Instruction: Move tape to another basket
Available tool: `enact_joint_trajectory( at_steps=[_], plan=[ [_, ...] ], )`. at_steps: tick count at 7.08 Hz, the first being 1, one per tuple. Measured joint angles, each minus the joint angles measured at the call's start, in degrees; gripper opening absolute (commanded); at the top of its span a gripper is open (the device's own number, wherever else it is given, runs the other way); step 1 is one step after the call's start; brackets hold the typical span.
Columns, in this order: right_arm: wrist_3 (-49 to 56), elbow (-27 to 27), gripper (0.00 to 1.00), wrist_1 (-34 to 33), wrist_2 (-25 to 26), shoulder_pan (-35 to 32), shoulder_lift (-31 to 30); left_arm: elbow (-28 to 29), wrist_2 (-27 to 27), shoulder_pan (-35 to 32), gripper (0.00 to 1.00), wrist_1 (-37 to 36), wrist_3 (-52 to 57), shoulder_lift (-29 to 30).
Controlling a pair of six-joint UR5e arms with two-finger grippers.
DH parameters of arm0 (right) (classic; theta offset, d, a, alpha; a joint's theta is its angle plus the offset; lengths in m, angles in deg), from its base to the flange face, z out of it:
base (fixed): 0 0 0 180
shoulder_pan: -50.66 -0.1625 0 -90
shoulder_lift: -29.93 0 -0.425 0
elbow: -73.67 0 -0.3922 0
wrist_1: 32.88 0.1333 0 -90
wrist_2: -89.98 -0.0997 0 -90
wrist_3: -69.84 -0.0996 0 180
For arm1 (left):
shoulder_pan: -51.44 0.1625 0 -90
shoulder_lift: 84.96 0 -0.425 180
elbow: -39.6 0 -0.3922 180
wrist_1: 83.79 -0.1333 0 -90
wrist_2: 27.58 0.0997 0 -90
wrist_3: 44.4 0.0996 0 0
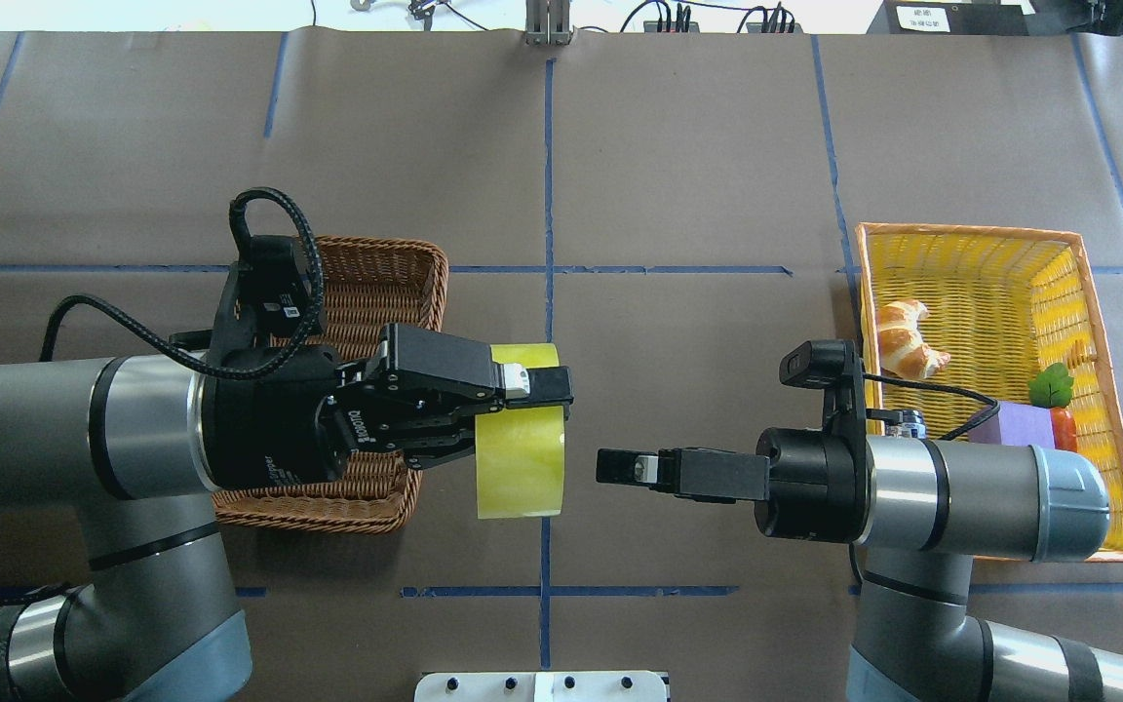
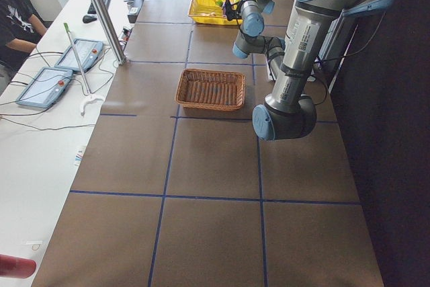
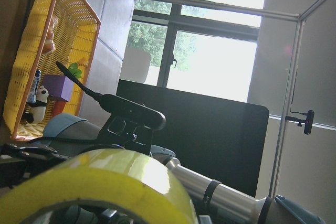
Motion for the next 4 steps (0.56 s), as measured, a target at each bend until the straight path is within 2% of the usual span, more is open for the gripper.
enact_joint_trajectory(
  at_steps=[2, 4],
  plan=[
    [-0.1, 7.8, 1.00, -17.4, -5.7, -4.5, -2.2, 2.6, 0.1, -3.7, 0.00, -0.5, 0.3, -3.0],
    [0.1, 11.1, 1.00, -36.5, -16.3, -13.7, -2.0, 7.5, -0.2, -6.6, 0.00, -3.6, 0.7, -3.8]
  ],
)
